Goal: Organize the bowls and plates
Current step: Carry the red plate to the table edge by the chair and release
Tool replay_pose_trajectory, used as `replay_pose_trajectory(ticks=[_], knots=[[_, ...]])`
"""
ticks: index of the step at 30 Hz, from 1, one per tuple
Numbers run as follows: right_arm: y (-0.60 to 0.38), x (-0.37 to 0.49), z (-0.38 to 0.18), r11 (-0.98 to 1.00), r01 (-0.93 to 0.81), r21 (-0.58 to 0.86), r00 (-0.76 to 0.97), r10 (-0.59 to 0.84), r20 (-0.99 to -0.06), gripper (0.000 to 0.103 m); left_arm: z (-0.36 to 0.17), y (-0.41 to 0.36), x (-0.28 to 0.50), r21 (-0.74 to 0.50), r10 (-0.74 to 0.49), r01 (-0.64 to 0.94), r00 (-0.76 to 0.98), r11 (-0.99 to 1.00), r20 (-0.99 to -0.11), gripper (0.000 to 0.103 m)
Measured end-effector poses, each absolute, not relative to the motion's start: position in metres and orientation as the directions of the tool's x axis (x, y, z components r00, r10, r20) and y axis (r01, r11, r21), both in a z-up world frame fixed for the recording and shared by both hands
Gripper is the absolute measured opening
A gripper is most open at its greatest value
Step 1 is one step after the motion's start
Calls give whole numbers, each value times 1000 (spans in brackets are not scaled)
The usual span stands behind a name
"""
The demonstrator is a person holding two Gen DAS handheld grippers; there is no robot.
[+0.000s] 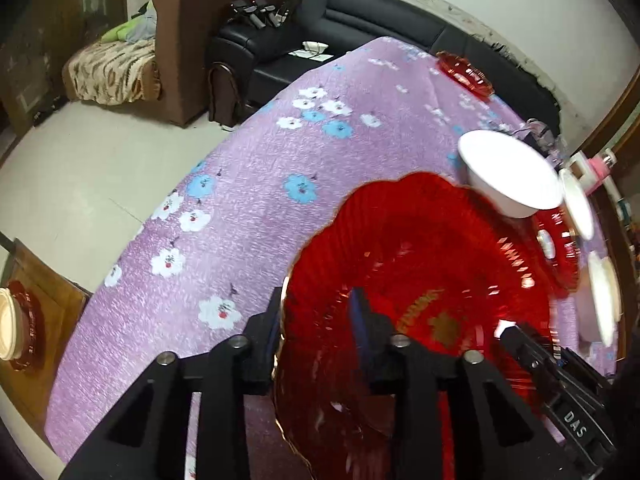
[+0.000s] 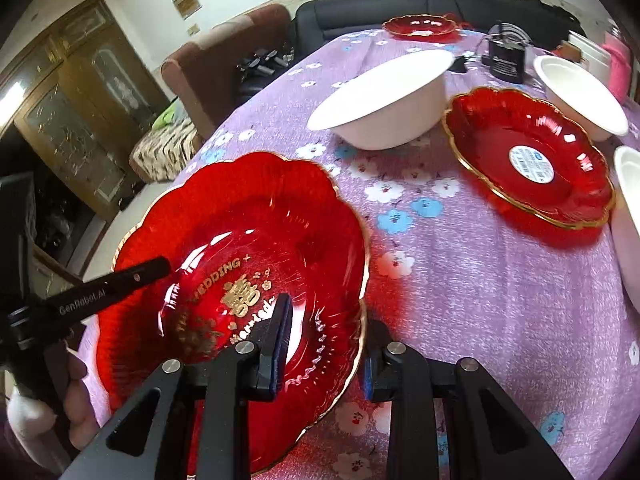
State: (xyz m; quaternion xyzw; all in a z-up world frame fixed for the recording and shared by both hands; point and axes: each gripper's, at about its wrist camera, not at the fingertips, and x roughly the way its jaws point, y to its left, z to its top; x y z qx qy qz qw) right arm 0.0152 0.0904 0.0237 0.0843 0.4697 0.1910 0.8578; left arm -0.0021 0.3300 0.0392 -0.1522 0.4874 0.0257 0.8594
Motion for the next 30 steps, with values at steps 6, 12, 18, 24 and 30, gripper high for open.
replay_pose_trajectory(ticks=[6,12,18,24,30], knots=[[69,-6,51,926,-248,283,587,376,-717,52,71,326,-32,-235,-72,-188,614,954,-786,68],[34,-46,80,944,-246,221,691,330,-643,56,117,303,-74,-267,-119,-96,717,959,-687,78],[-21,-84,129,971,-168,170,827,233,-512,72,150,257,-104,-225,-184,48,749,973,-637,78],[-66,-119,186,985,-114,128,915,154,-372,87,186,225,-123,-198,-201,99,773,975,-602,78],[-96,-132,243,996,-67,51,951,79,-298,89,265,221,-136,-110,-145,104,860,988,-489,78]])
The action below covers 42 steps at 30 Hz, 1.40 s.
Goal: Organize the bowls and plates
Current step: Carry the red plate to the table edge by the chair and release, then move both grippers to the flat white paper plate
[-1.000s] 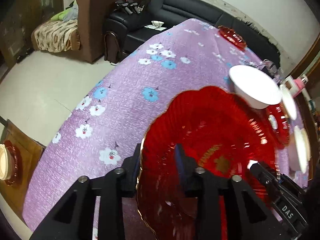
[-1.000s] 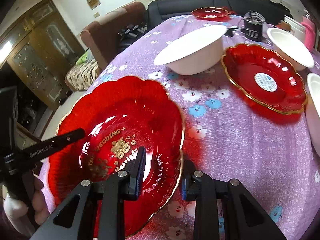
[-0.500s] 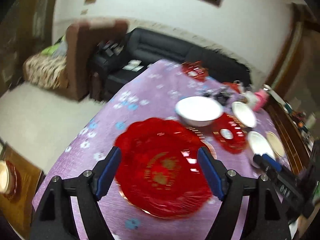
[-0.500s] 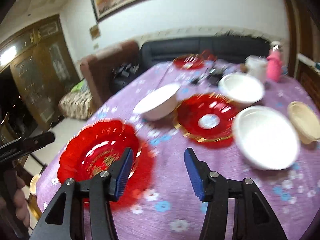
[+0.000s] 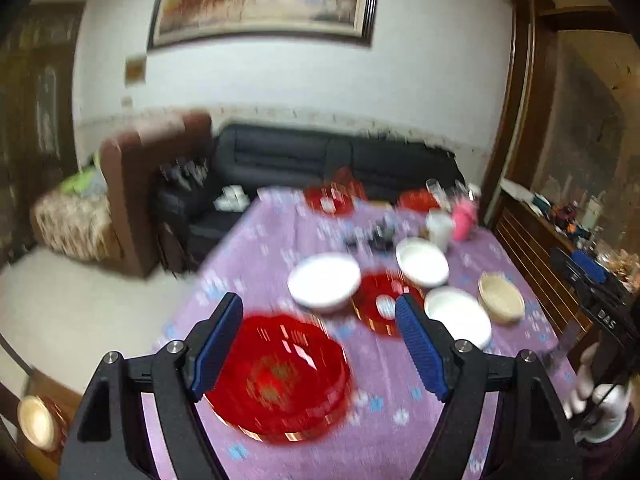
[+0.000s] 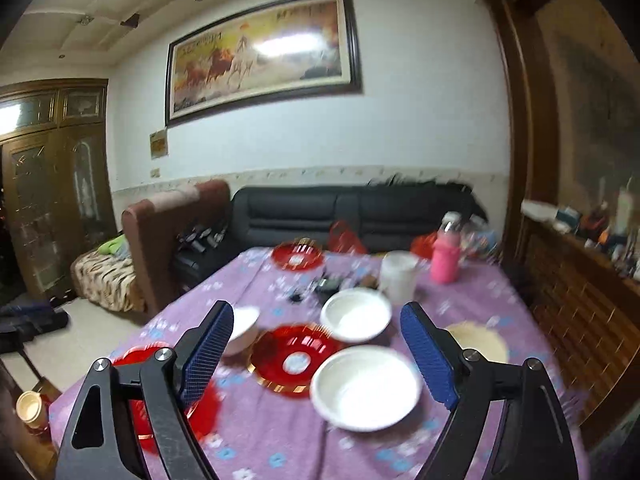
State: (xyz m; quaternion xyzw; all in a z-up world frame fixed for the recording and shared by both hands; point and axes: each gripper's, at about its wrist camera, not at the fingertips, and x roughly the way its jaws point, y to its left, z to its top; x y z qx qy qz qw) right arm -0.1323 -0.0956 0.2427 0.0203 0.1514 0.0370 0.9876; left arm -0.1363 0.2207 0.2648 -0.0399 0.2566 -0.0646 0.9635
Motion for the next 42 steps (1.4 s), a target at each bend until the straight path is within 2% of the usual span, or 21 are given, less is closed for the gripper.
replay_pose_trajectory(ticks=[1,3,6,9,12,15,18,21,27,28,30,32,36,42], knots=[[-99,-133,252,997,-63,50,956,75,-283,90,283,223,-136,-95,-123,88,877,992,-465,79],[-106,-132,276,996,-59,60,965,73,-252,90,316,226,-131,-70,-87,63,903,996,-422,87],[-109,-123,301,993,-78,86,967,97,-238,90,355,227,-115,-29,-28,19,930,999,-368,88],[-108,-100,323,985,-108,133,956,140,-258,91,378,225,-87,23,14,-7,940,1000,-341,96],[-99,-61,327,979,-113,168,936,162,-313,91,376,232,-48,13,52,-51,932,999,-357,96],[-86,-17,306,970,-116,212,895,195,-402,91,352,246,-13,-56,47,-77,912,995,-407,96],[-67,24,266,962,-117,248,843,228,-488,91,309,258,27,-113,15,-83,863,990,-506,96],[-51,53,228,960,-124,250,796,247,-553,91,253,264,65,-155,-25,-89,789,984,-613,96],[-23,109,156,965,-130,226,699,251,-669,87,159,261,128,-226,-102,-113,641,968,-761,96],[-18,119,143,966,-129,222,680,249,-690,84,147,261,135,-242,-117,-122,620,963,-776,95],[-10,132,127,965,-135,226,649,259,-716,74,122,260,152,-287,-160,-140,569,948,-807,79],[-2,145,110,966,-139,218,617,257,-744,70,95,260,170,-341,-221,-157,506,927,-834,71],[7,162,91,969,-134,209,586,247,-771,70,62,256,189,-386,-272,-199,433,901,-859,71],[19,179,70,967,-142,213,542,255,-801,70,38,245,205,-363,-279,-199,355,910,-892,71]])
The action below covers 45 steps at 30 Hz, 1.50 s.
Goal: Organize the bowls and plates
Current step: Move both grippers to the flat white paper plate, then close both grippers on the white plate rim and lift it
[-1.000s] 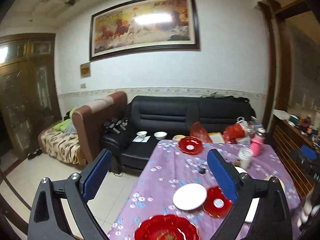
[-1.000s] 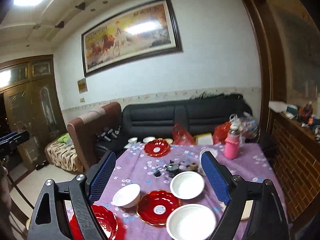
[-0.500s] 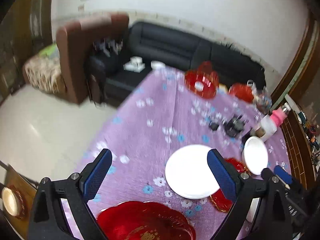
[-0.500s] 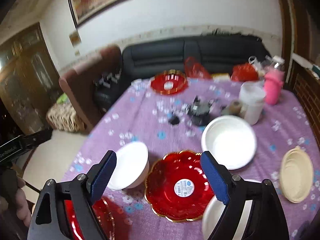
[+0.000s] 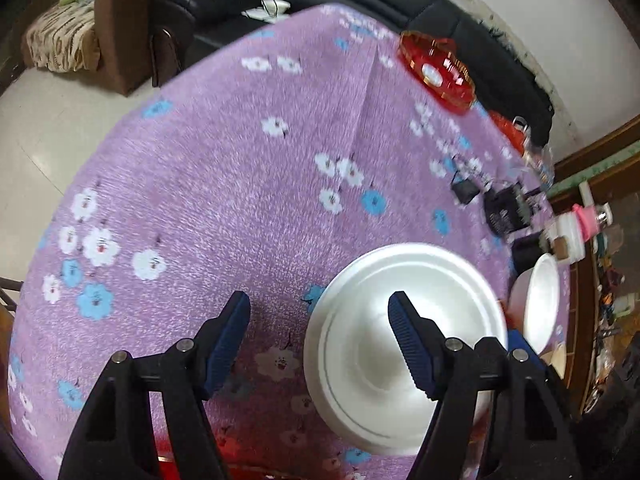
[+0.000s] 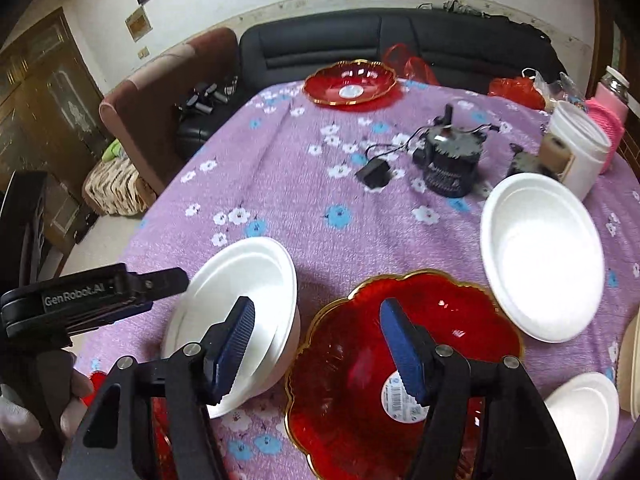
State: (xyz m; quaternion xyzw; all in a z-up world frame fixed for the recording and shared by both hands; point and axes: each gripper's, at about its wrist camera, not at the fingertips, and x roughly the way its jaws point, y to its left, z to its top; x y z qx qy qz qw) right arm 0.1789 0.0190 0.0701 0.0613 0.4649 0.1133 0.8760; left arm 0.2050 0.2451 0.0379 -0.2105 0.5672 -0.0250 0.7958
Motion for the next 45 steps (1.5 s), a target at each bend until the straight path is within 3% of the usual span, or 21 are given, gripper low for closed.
replay_pose_trajectory(ticks=[6,8,11,12,17,30,38,45], knots=[[27,185,56,961,-153,228,499,275,-822,45,21,245,211,-388,-314,-208,316,898,-895,71],[29,185,54,956,-158,246,490,292,-822,30,22,240,211,-386,-320,-179,311,905,-895,70],[32,183,53,948,-168,271,479,319,-818,17,24,233,211,-409,-353,-151,298,900,-887,42],[33,182,54,945,-172,278,478,327,-815,15,26,232,209,-407,-353,-145,296,902,-888,40],[32,171,71,940,-178,292,514,342,-787,14,49,232,195,-409,-348,-111,352,906,-869,31],[58,102,141,891,-293,347,563,454,-691,14,140,282,85,-442,-347,-68,519,894,-781,31],[103,48,126,848,-393,356,495,521,-695,14,127,324,18,-447,-304,-133,562,885,-769,31],[124,33,75,860,-381,339,429,489,-759,14,74,334,3,-415,-268,-194,516,889,-814,31]])
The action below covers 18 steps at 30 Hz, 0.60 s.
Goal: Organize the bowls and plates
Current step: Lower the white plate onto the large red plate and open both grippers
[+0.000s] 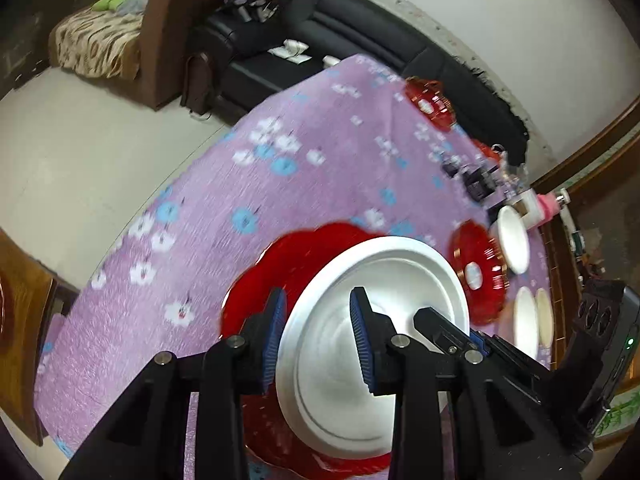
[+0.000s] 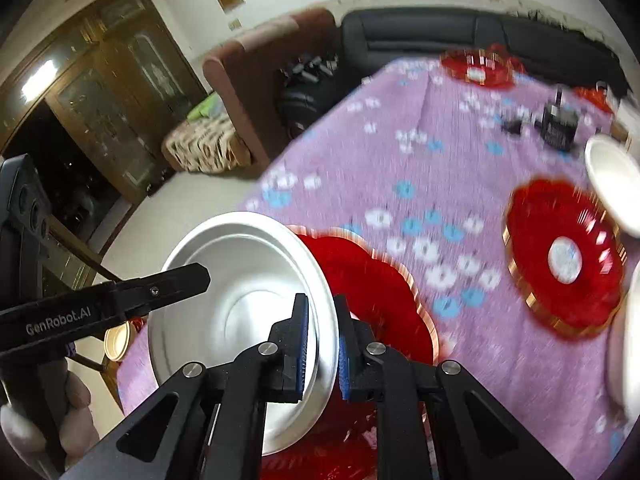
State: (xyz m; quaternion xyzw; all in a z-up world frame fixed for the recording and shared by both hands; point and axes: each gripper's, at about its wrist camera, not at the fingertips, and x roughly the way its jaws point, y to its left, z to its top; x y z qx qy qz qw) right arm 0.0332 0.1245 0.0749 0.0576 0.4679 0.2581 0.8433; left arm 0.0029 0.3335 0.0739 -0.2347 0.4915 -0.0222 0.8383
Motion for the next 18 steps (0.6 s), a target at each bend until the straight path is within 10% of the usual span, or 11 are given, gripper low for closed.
replay_pose_trajectory(ticks=[9,18], knots=[[121,32,44,882,-326,340,398,454,-797,16,51,322,5,-380,-247,-186,497,906,-832,45],[113,25,53,886,-320,337,454,455,-766,42,76,314,-12,-328,-174,-169,583,929,-794,61]])
